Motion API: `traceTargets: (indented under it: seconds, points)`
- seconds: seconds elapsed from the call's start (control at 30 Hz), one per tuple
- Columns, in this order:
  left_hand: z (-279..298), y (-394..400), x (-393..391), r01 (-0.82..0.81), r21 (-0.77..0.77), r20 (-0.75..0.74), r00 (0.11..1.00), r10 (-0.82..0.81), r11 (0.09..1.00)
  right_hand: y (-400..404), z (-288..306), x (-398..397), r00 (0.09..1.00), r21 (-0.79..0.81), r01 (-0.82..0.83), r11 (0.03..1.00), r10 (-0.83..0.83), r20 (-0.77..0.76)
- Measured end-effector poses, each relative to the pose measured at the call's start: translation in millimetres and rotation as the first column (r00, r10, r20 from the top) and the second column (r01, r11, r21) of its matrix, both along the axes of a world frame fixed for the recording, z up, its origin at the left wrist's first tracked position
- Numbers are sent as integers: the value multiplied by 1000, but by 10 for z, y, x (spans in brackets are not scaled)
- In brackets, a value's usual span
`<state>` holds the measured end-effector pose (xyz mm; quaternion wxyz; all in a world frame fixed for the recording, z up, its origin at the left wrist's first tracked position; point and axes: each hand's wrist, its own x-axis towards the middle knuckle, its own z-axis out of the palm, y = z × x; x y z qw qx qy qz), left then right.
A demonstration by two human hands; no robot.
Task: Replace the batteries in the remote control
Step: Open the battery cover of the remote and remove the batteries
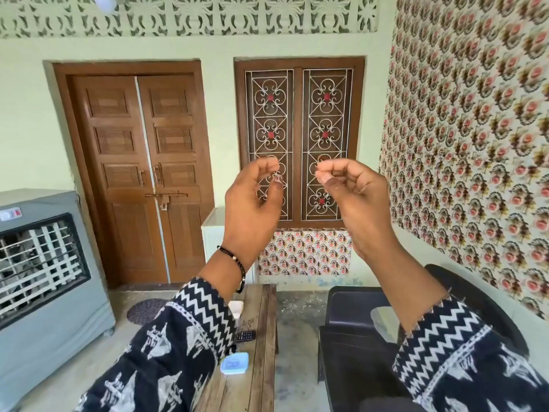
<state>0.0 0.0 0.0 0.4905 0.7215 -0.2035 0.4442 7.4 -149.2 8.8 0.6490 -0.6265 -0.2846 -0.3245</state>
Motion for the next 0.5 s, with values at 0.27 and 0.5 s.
traceTargets:
  seconds: [0.27,0.5]
  points:
    - [-679,-78,260,-14,-122,-157,988,-6,992,-167,-677,306,986,3,-49,999,48,-162]
    - [-1572,-9,510,-21,-208,-363,930,-57,978,-148,-1471,691,929,-9,-114,993,103,-354]
